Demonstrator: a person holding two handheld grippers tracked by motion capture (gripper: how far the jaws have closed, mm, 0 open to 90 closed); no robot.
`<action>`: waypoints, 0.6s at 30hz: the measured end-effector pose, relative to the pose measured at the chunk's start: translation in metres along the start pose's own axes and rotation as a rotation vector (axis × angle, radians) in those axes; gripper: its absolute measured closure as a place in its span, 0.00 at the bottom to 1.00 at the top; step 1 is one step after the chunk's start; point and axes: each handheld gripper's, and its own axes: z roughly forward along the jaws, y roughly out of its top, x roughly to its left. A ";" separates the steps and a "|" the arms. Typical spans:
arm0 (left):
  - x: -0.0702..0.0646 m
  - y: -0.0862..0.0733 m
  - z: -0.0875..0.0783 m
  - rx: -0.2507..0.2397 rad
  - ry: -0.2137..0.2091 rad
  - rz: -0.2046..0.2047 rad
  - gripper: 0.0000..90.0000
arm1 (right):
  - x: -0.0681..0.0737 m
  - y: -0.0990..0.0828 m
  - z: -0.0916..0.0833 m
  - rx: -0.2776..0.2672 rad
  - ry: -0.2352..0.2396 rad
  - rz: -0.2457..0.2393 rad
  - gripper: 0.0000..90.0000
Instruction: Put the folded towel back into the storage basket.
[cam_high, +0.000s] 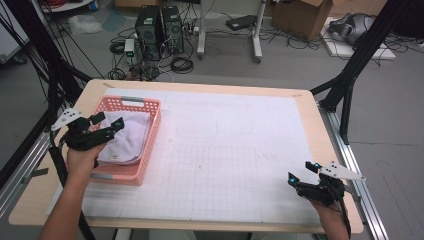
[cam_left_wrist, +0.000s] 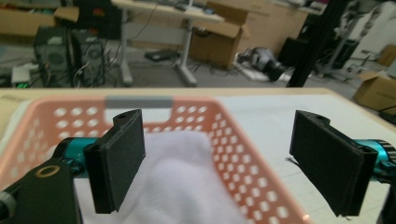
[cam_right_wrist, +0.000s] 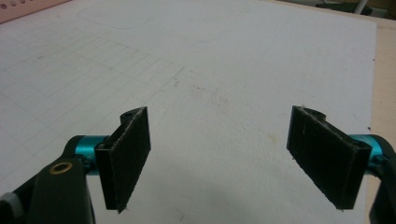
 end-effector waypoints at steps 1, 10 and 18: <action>-0.006 0.000 -0.001 -0.011 -0.014 0.003 0.21 | 0.001 0.000 0.000 -0.005 0.002 0.001 0.23; -0.065 -0.001 -0.004 -0.062 -0.135 0.074 0.21 | 0.006 0.002 0.006 -0.015 0.028 -0.011 0.23; -0.112 -0.021 0.010 -0.049 -0.240 0.102 0.21 | 0.007 0.002 0.004 -0.021 0.034 -0.016 0.23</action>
